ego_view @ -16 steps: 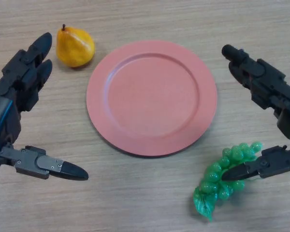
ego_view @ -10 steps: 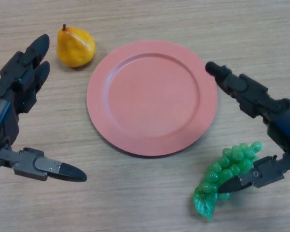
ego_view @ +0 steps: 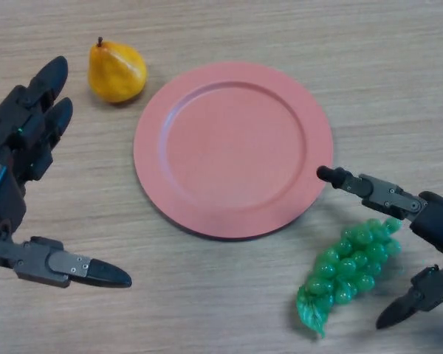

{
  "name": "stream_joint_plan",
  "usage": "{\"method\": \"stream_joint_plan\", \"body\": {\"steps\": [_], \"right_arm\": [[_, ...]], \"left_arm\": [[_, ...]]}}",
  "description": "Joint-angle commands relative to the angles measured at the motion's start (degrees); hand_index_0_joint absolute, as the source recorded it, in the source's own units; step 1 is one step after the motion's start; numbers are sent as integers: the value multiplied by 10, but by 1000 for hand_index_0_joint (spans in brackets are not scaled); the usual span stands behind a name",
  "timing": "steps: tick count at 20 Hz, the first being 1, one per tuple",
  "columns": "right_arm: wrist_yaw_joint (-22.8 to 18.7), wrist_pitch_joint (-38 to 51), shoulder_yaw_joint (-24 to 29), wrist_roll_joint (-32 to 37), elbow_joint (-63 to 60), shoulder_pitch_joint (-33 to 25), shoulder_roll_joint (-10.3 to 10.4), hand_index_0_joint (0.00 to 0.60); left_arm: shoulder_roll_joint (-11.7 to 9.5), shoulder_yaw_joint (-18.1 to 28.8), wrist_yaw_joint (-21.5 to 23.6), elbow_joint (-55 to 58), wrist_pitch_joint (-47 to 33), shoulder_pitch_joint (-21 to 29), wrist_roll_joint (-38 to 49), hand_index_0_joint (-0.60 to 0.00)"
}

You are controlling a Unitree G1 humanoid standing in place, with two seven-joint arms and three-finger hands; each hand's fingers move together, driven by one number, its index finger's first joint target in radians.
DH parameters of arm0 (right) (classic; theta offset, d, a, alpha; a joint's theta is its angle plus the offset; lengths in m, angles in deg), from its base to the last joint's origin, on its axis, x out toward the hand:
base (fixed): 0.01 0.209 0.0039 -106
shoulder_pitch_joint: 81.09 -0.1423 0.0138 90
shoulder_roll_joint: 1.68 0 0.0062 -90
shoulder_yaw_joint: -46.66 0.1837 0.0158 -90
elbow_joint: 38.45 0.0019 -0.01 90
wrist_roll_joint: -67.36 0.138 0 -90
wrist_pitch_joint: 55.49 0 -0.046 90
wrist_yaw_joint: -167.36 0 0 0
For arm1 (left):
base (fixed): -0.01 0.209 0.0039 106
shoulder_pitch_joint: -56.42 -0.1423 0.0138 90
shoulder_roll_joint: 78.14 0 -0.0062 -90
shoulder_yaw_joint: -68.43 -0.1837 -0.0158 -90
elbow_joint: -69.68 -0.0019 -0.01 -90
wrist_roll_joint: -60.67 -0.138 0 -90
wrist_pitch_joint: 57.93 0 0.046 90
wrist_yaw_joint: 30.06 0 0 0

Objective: Pick up the green grapes and place it on the plate

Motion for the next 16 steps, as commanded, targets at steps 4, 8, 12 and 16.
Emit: {"method": "stream_joint_plan", "body": {"steps": [4, 8, 12, 16], "right_arm": [[-53, 76, 21, 47, -70, -40, -38, 0], [-67, 42, 22, 100, -66, -40, -23, 450], [-142, 99, 9, 77, -133, -45, -14, 600], [-223, 213, 5, -42, -213, -61, -42, 600]], "left_arm": [[-9, 33, -8, 36, -74, -1, 7, 0], [-9, 37, -14, 35, -76, -4, -1, 0], [-10, 30, -20, 30, -79, -1, -21, 0], [-4, 18, -20, 26, -100, -8, -26, 0]]}}
